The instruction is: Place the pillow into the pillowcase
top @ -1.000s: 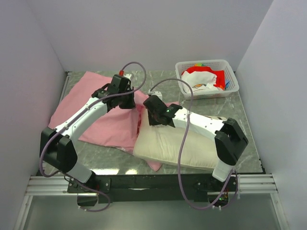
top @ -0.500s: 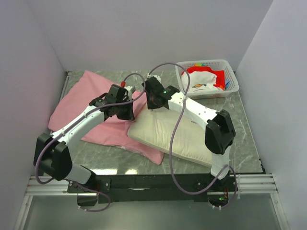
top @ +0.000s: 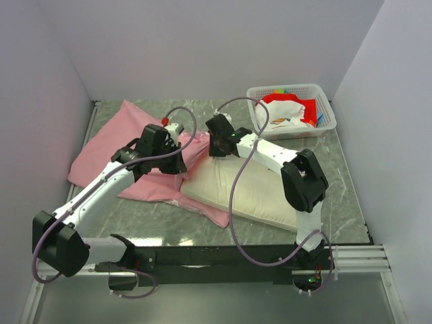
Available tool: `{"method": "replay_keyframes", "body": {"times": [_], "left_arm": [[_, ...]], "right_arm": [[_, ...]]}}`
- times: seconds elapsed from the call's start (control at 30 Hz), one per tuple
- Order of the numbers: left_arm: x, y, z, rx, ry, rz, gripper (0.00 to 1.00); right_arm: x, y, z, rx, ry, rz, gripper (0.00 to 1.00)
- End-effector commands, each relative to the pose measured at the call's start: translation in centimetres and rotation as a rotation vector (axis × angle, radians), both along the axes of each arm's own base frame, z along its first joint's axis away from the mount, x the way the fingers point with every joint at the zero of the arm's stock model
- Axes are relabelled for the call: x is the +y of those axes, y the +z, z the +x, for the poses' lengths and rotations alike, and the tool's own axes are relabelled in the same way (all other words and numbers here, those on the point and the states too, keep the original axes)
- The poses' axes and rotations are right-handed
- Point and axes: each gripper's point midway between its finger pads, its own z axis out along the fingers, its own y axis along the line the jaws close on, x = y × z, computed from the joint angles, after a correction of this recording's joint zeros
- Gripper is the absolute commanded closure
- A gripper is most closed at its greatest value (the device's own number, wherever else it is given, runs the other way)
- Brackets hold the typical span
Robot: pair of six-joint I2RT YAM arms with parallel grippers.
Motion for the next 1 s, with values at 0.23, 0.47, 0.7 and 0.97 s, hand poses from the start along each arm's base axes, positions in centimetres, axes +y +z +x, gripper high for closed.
{"method": "replay_keyframes", "body": {"times": [0.23,0.47,0.7,0.97], "left_arm": [[4.1,0.6,-2.1,-0.004,0.148,0.098,0.99],[3.1,0.1,-4.9,0.038,0.074,0.007,0.99],[3.4,0.6,-6.3,0.039,0.012,0.019,0.99],[3.7,1.1,-7.6,0.036,-0.006,-0.004,0.99]], "right_arm": [[-2.2,2.4,2.6,-0.056,-0.103,0.184,1.00],[-2.0,4.2,4.1,-0.043,-0.142,0.266,1.00],[-1.9,4.5,5.2,-0.025,-0.186,0.363,1.00],[-2.7,4.5,6.2,-0.012,-0.247,0.432,1.00]]}}
